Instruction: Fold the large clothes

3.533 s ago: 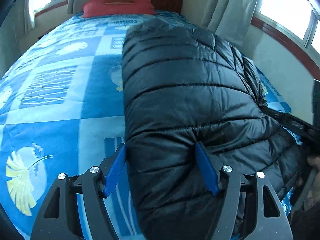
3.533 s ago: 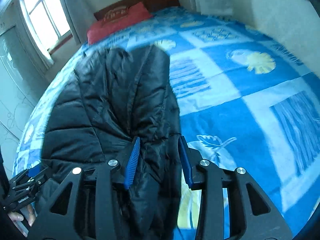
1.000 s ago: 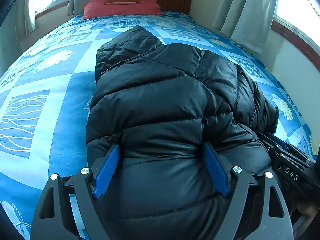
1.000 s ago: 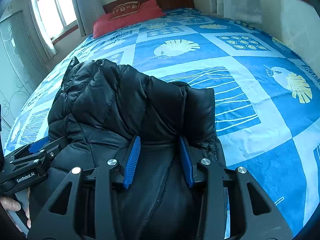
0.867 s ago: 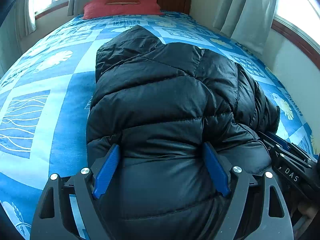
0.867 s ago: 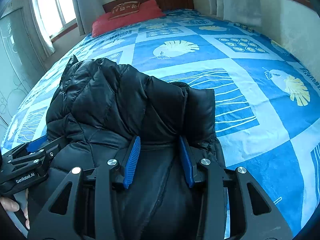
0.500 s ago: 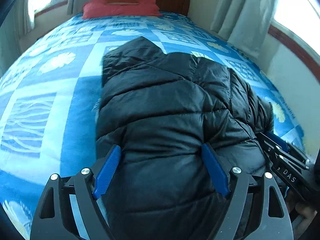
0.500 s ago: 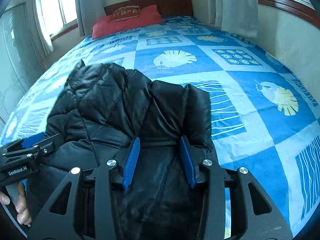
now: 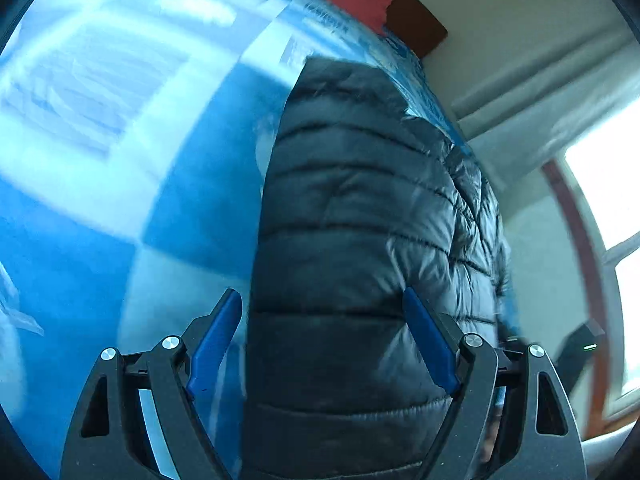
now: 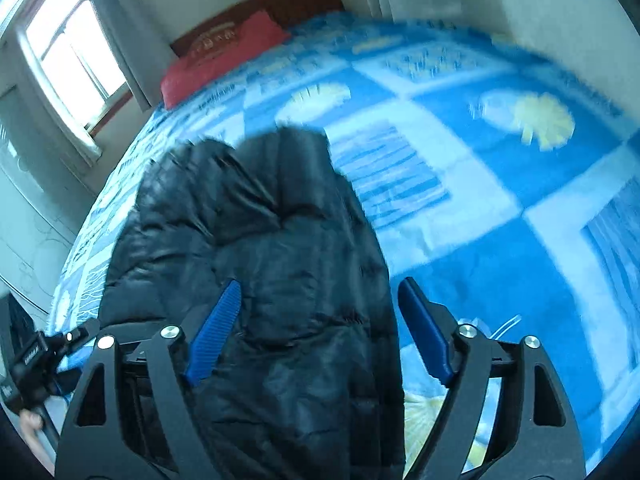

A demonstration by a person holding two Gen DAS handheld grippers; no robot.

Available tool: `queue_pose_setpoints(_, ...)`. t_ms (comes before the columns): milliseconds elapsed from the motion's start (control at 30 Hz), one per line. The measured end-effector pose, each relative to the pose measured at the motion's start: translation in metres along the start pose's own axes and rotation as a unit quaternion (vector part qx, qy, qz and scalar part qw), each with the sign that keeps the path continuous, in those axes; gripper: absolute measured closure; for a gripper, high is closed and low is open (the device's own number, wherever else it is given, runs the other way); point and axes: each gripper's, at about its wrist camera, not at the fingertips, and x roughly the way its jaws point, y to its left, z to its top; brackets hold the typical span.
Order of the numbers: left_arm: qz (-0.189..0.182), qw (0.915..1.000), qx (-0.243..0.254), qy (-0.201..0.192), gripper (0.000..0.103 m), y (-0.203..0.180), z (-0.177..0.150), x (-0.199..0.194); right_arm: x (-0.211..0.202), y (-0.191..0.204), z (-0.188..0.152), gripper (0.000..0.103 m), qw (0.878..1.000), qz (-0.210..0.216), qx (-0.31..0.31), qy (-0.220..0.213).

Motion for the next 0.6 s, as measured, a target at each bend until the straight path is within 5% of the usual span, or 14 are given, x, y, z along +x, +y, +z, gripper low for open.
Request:
queue_pose_setpoints(100, -0.035, 0.9989, -0.03, 0.01, 0.018, 0.008, -0.005, 0.008, 0.01, -0.017, -0.004, 0.011, 0.998, 0.036, 0.042, 0.015)
queue_pose_setpoints(367, -0.06, 0.9971, -0.035, 0.031, 0.006, 0.006, -0.008, 0.033, 0.031, -0.031, -0.014, 0.011, 0.988, 0.123, 0.092, 0.034)
queue_pose_setpoints(600, -0.054, 0.9972, -0.05, 0.014, 0.008, 0.001, -0.015, 0.038, 0.035, -0.024, -0.018, 0.029, 0.986, 0.134, 0.1, 0.029)
